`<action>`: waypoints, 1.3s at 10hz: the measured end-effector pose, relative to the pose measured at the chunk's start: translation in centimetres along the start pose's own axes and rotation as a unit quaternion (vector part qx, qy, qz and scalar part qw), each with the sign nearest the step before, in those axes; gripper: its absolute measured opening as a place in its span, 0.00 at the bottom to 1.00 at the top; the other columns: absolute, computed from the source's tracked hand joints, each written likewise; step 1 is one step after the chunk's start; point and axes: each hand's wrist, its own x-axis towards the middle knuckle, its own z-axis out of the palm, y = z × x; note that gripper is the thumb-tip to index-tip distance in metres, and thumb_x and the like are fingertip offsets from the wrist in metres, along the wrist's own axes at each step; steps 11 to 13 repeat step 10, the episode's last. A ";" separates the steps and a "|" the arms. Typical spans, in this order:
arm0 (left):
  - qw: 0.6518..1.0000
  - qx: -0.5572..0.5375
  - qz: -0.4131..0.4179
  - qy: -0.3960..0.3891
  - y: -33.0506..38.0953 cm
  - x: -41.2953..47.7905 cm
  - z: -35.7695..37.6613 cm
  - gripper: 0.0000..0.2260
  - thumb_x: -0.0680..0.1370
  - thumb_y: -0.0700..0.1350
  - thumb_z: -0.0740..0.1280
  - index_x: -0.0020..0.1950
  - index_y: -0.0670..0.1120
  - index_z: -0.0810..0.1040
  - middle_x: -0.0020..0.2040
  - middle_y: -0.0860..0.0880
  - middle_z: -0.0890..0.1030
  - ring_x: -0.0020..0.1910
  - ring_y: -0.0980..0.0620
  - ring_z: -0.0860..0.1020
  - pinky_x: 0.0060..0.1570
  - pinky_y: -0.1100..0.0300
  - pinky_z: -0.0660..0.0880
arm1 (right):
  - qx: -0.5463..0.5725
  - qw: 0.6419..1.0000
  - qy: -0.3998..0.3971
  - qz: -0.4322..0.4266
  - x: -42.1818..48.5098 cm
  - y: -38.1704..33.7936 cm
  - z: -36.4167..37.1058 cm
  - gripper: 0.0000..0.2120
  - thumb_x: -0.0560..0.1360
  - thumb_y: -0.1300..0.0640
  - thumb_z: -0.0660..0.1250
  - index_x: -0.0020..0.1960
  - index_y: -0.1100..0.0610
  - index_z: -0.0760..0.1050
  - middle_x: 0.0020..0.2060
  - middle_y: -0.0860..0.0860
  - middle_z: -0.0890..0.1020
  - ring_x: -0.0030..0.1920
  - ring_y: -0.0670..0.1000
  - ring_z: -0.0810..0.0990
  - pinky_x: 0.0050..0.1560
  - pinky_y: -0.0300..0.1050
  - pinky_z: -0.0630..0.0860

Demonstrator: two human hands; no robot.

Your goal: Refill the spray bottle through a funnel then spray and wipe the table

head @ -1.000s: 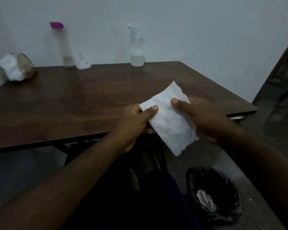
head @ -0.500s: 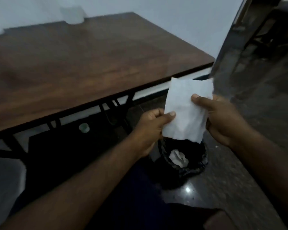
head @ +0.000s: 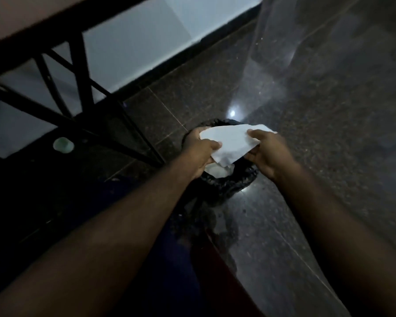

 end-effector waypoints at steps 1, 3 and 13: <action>0.992 0.123 0.013 0.007 -1.6 1.9 0.1 0.29 0.73 0.30 0.69 0.69 0.53 0.71 0.59 0.47 0.72 0.54 0.46 0.77 0.43 0.48 0.82 | -0.034 0.998 0.032 0.032 2.8 1.6 -1.9 0.07 0.80 0.61 0.62 0.55 0.61 0.76 0.44 0.55 0.82 0.44 0.54 0.82 0.34 0.44 0.81; 0.969 0.246 -0.002 0.016 -4.5 5.3 -0.4 0.14 0.75 0.31 0.67 0.59 0.42 0.79 0.57 0.43 0.79 0.52 0.49 0.77 0.53 0.56 0.76 | -0.165 0.981 0.070 0.070 7.3 5.1 -4.0 0.05 0.75 0.70 0.64 0.44 0.62 0.76 0.43 0.59 0.80 0.42 0.58 0.81 0.37 0.48 0.83; 0.862 0.500 0.069 -0.051 -5.1 8.4 -2.6 0.24 0.76 0.44 0.69 0.70 0.40 0.68 0.65 0.40 0.75 0.63 0.44 0.74 0.52 0.63 0.67 | -0.472 0.880 0.057 -0.028 11.6 9.7 -3.9 0.03 0.71 0.59 0.69 0.41 0.59 0.76 0.41 0.61 0.84 0.46 0.63 0.84 0.51 0.59 0.81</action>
